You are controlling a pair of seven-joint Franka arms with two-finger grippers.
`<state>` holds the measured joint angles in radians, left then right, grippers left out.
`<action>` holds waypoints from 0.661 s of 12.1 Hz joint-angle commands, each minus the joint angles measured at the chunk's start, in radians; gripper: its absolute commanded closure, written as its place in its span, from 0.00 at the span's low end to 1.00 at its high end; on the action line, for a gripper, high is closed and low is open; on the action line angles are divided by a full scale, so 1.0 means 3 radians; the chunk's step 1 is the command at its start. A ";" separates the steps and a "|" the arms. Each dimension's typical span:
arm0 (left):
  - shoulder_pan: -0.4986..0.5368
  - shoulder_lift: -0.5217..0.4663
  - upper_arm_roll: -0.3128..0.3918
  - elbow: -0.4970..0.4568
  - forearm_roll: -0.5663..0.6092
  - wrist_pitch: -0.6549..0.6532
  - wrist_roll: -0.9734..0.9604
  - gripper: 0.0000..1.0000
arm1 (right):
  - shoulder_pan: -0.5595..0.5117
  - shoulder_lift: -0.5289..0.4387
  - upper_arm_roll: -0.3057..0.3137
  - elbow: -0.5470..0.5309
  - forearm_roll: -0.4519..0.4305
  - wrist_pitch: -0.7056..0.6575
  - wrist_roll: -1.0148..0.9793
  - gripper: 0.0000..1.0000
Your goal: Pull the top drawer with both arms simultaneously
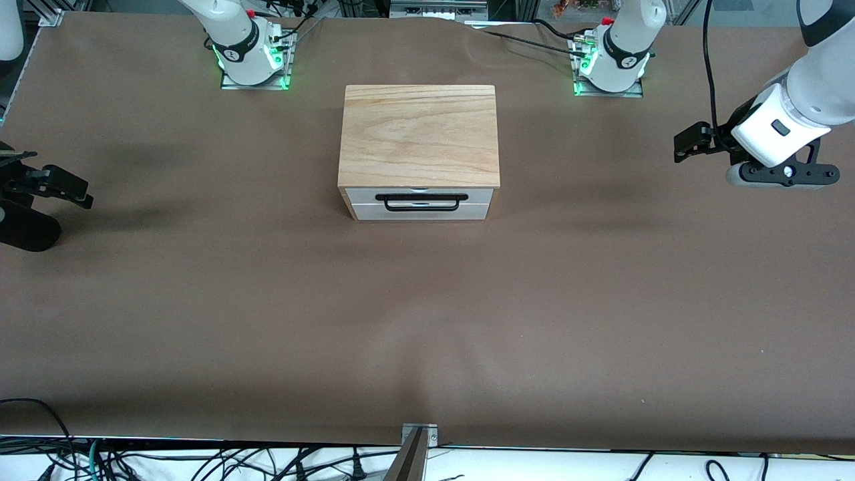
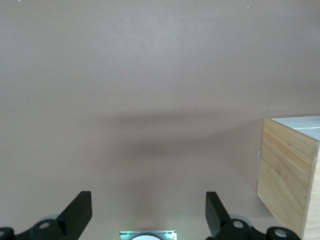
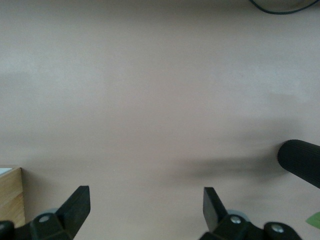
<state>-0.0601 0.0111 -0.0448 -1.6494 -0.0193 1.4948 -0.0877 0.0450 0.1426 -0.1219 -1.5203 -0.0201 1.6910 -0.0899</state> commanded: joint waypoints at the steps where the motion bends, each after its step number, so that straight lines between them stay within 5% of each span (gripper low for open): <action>1: 0.0042 -0.0017 -0.0035 -0.0009 0.0044 -0.0023 0.0047 0.00 | 0.0034 0.0041 -0.0003 0.0092 -0.0076 -0.0022 -0.0023 0.00; 8: 0.0042 -0.0017 -0.0035 -0.0009 0.0044 -0.0023 0.0042 0.00 | 0.0034 0.0036 -0.0008 0.0092 -0.0056 -0.0033 -0.0023 0.00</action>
<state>-0.0572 0.0112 -0.0448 -1.6497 -0.0193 1.4943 -0.0878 0.0548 0.1432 -0.1227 -1.5191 -0.0288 1.6910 -0.0899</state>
